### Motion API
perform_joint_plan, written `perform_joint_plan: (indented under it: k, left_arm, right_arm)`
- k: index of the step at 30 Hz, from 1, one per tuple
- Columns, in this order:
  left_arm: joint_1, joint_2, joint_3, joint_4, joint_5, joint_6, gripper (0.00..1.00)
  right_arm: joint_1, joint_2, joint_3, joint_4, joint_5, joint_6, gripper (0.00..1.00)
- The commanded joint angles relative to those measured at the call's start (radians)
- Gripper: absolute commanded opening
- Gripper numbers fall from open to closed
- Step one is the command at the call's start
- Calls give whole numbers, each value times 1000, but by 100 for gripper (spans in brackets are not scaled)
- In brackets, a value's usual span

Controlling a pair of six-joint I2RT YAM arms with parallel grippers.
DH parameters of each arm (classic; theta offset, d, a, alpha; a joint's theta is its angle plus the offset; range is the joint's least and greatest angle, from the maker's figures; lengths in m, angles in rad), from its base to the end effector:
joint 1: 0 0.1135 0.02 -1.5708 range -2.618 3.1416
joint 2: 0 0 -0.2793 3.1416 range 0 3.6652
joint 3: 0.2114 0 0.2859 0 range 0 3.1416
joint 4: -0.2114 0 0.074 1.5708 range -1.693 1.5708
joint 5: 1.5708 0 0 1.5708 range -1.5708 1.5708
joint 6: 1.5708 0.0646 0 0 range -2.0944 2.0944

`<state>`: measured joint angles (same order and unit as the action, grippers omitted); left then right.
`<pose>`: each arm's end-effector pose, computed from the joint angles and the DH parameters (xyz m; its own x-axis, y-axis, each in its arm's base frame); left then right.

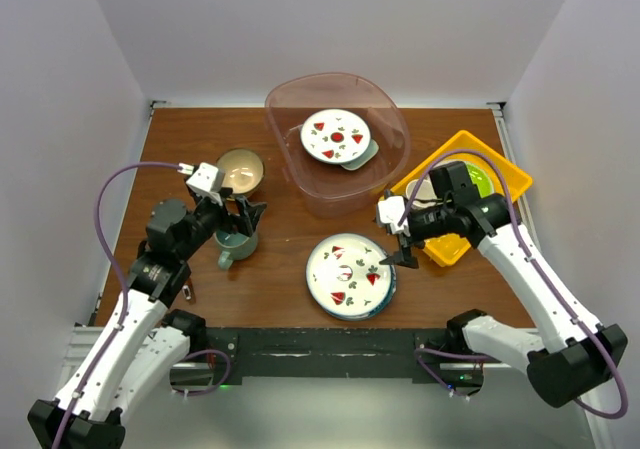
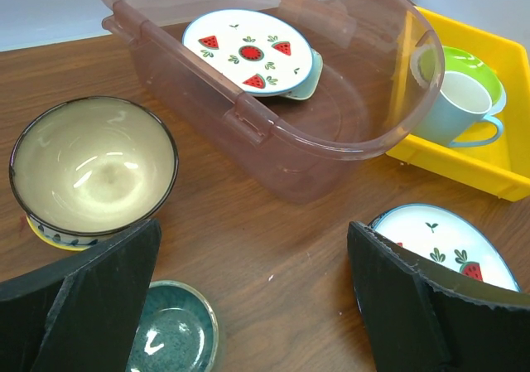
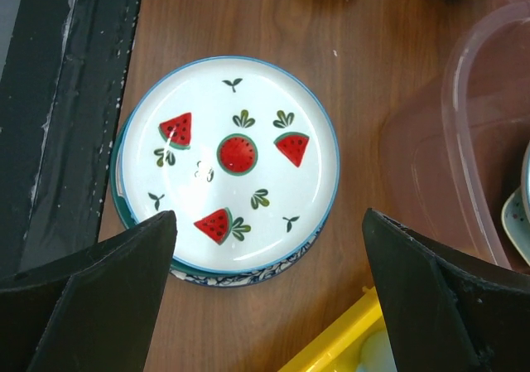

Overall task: Place the mixed dishes into the plastic bin
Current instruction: Pick up the plate at the center of the board.

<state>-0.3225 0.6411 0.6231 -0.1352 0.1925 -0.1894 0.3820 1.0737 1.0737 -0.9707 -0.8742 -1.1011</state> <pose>0.1977 -0.0791 0.3145 -0.2345 -0.1165 -0.9651 0.4544 0.8645 -0.2147 0.1964 0.1323 0.3237 0.2251 -0.5262 -0.8201 -0.9730 -0.0779 -0.2171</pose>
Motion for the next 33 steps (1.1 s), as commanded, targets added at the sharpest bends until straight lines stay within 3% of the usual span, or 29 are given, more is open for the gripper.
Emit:
perform_joint_plan:
  k: [1, 33]
  left_arm:
    - [5, 3, -10, 46, -15, 21, 100]
    - [5, 31, -11, 40, -39, 25, 100]
  right_arm:
    - [49, 5, -15, 27, 70, -31, 98]
    - [328, 31, -208, 193, 362, -36, 98]
